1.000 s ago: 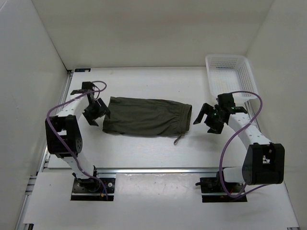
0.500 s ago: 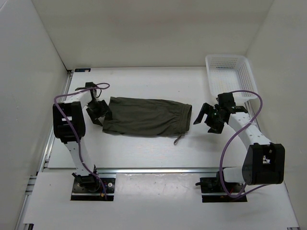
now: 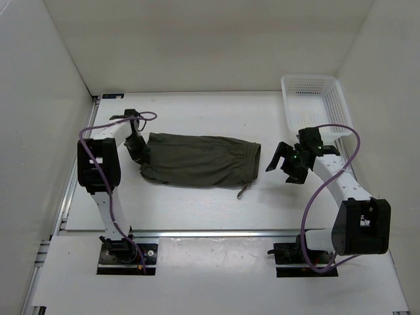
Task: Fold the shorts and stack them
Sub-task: Fold the shorts
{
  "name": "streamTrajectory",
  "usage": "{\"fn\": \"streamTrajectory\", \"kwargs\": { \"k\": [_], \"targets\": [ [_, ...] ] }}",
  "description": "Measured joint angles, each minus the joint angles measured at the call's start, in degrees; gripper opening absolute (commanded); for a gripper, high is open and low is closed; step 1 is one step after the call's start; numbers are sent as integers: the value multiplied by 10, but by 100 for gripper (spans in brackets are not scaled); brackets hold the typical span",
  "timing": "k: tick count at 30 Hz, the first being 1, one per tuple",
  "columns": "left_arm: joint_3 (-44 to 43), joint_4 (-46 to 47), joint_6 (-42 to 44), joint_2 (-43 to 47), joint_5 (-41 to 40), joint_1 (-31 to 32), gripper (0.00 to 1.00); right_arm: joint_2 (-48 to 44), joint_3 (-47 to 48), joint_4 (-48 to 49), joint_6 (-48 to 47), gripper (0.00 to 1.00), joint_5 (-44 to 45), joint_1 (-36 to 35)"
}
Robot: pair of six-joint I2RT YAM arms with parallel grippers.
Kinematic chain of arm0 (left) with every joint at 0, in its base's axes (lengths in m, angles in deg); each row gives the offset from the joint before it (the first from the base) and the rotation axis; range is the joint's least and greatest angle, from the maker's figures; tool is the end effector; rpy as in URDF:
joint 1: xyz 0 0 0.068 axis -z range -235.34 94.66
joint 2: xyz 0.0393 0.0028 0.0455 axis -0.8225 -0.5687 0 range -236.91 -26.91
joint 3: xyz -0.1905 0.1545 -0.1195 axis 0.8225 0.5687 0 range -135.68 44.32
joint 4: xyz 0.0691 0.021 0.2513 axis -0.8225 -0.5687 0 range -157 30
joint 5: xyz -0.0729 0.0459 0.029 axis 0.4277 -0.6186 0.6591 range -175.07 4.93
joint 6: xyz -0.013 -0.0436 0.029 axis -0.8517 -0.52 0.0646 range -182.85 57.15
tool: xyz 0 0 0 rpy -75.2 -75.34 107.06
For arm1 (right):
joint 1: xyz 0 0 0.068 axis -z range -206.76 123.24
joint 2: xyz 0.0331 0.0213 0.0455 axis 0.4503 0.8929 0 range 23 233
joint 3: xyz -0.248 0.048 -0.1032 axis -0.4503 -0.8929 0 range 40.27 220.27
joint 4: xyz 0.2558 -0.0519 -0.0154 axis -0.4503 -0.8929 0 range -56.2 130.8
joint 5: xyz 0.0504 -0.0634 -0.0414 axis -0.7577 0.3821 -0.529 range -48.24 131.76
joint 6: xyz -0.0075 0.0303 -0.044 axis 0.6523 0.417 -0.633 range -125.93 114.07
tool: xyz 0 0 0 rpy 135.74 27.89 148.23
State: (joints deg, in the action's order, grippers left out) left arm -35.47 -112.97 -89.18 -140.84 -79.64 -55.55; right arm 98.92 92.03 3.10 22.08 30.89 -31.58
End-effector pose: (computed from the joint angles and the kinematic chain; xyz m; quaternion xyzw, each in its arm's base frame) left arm 0.3691 -0.0020 0.1576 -0.2280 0.9722 -0.0518 0.0138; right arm 0.2537 0.0281 0.2280 0.1716 0.9505 0.1565 0.2063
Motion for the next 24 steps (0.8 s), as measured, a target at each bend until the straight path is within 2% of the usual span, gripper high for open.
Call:
{"fn": "streamTrajectory", "kwargs": {
  "k": [5,10,16,24],
  "targets": [
    [-118,-62,5,6,-113,30,10,-18,0,-12,-4,98,10,3],
    [-235,-109,8,34,-177,106,10,-18,0,-17,-13,98,15,7],
    [-327,-153,0,32,-200,234,10,-19,0,-29,-19,98,17,7],
    [-447,-192,-17,-30,-212,388,10,-22,0,-29,-24,98,18,14]
  ]
}}
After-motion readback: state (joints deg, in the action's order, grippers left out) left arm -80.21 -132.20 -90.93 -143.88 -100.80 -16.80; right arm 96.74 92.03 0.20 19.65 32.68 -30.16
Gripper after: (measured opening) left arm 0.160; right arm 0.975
